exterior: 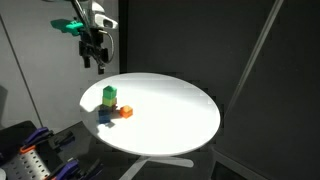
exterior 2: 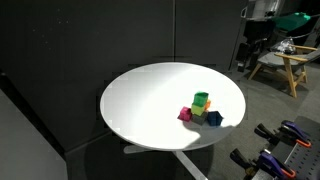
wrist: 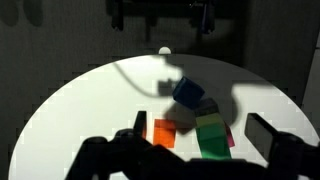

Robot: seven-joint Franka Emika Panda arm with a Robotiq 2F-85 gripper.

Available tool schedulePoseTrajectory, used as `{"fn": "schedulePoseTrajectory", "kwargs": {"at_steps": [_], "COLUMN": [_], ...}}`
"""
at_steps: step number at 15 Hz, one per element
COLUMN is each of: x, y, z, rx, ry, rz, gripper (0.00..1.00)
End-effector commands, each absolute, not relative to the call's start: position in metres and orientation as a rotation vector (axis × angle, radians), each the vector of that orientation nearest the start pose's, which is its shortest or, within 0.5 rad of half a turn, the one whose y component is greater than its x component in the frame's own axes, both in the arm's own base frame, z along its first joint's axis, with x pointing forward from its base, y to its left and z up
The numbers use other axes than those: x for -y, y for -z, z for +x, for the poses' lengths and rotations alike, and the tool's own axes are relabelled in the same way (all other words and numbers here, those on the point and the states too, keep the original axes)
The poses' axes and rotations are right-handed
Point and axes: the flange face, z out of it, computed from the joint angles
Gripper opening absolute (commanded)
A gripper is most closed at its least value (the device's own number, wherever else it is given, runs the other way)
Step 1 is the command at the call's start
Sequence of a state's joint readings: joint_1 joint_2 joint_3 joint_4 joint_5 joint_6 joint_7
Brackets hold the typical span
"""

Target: Put the dark green toy block on top of the orange toy block, then put it back on top of the light green toy block

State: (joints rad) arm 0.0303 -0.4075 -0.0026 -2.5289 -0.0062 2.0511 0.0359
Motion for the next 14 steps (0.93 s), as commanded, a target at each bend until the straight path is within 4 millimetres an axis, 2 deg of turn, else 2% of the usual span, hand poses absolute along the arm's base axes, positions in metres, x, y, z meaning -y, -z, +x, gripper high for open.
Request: {"fn": "schedulePoseTrajectory", "kwargs": {"at_steps": [1, 14], "x": [-0.0048, -0.0079], "y": [-0.4216, -0.4184], "z": [0.3872, 0.3882], "rx": [-0.017, -0.016], "ry": [-0.017, -0.040], "rz": [-3.124, -3.143], "gripper": [1.00, 1.00]}}
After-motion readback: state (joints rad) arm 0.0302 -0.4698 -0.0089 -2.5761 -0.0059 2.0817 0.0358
